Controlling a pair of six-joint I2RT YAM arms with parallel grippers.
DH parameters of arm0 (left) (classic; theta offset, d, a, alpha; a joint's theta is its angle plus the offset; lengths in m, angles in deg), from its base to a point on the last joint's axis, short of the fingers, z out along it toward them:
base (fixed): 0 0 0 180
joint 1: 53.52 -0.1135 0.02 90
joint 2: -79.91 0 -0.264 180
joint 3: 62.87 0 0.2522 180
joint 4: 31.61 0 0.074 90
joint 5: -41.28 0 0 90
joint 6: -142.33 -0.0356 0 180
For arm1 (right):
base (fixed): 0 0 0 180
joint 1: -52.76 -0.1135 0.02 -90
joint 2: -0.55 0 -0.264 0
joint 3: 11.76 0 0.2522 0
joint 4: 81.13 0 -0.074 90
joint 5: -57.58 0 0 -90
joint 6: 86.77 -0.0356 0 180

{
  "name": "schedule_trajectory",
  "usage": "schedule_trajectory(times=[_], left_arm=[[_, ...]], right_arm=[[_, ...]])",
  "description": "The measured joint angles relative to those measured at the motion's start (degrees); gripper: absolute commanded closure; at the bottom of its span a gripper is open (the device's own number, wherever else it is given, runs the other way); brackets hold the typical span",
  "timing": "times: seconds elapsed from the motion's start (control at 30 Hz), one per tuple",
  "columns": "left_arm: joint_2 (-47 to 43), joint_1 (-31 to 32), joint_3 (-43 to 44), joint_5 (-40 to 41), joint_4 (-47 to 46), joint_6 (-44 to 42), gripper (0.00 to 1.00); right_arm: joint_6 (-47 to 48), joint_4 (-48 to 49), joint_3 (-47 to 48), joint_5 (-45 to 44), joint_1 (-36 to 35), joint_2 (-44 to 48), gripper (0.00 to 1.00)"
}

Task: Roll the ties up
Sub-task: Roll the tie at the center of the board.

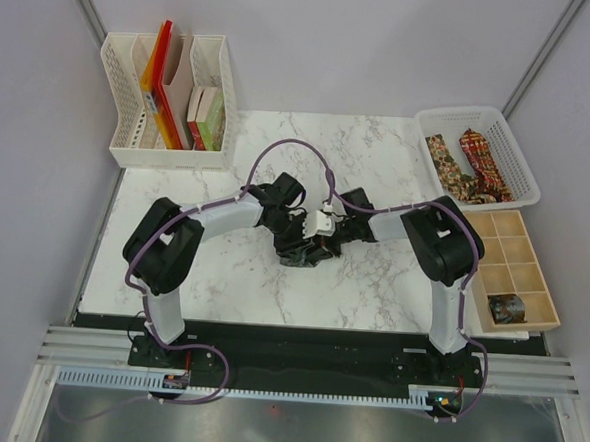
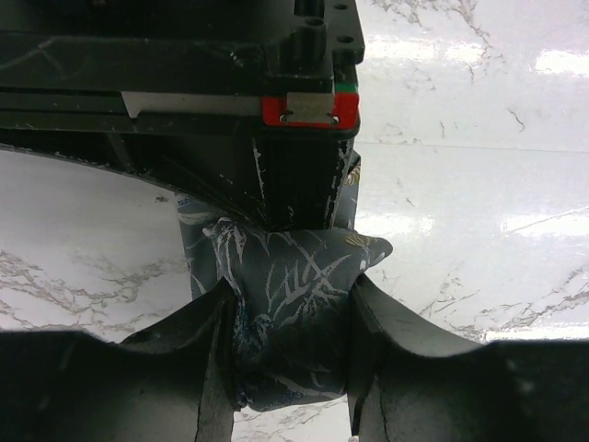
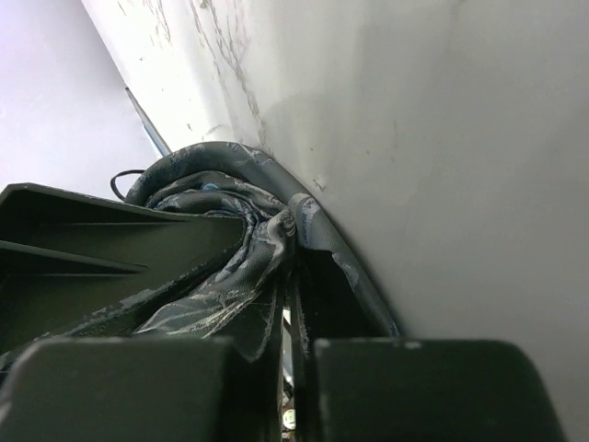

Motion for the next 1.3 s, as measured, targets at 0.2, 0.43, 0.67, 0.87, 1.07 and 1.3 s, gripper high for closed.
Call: schedule_trajectory(times=[0.2, 0.43, 0.67, 0.87, 1.07, 1.3], left_arm=[[0.0, 0.22, -0.52, 0.2, -0.74, -0.04, 0.68], [0.44, 0.33, -0.72, 0.26, -1.33, -0.07, 0.68], [1.36, 0.37, 0.5, 0.28, -0.24, -0.07, 0.67], [2.19, 0.39, 1.81, 0.24, 1.18, -0.07, 0.66], [2.23, 0.39, 1.88, 0.26, 1.31, -0.09, 0.55], [2.05, 0.39, 1.86, 0.17, 1.46, -0.09, 0.44]], right_arm=[[-0.37, -0.83, -1.51, 0.66, 2.19, 1.81, 0.59], [-0.7, -0.39, -3.21, 0.83, 5.64, 5.27, 0.46], [-3.52, 3.54, -5.42, 1.64, 5.11, 7.58, 0.41], [-4.48, 5.07, -5.73, 1.49, 3.72, 7.65, 0.6], [-4.13, 6.08, -5.31, 1.44, 3.02, 7.37, 0.89], [0.74, 0.31, -1.75, 2.36, 3.13, 5.46, 1.0]])
